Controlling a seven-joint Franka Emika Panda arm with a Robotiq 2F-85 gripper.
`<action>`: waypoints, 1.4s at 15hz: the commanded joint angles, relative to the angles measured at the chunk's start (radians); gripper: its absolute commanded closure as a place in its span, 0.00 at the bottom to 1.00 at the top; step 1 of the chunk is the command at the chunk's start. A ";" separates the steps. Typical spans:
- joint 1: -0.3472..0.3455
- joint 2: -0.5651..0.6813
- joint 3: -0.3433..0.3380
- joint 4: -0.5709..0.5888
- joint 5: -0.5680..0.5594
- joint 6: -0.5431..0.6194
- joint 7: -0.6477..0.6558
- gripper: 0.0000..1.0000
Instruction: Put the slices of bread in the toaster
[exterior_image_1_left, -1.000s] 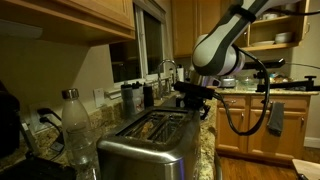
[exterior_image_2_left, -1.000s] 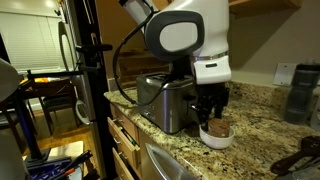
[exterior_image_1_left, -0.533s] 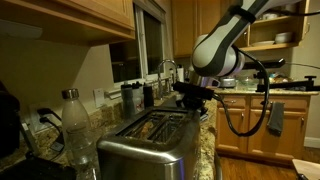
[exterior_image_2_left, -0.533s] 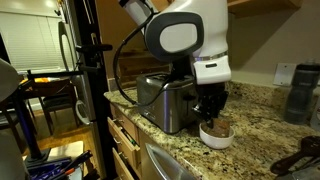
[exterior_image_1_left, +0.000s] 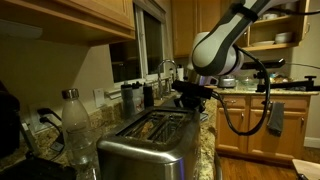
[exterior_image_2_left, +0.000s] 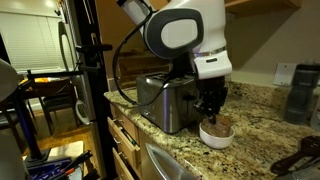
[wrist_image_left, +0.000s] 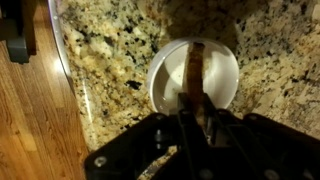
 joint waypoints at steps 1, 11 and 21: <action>0.002 -0.080 -0.004 -0.016 -0.102 -0.007 0.077 0.90; -0.052 -0.303 0.111 0.005 -0.372 -0.164 0.311 0.90; -0.030 -0.520 0.226 0.090 -0.368 -0.537 0.367 0.90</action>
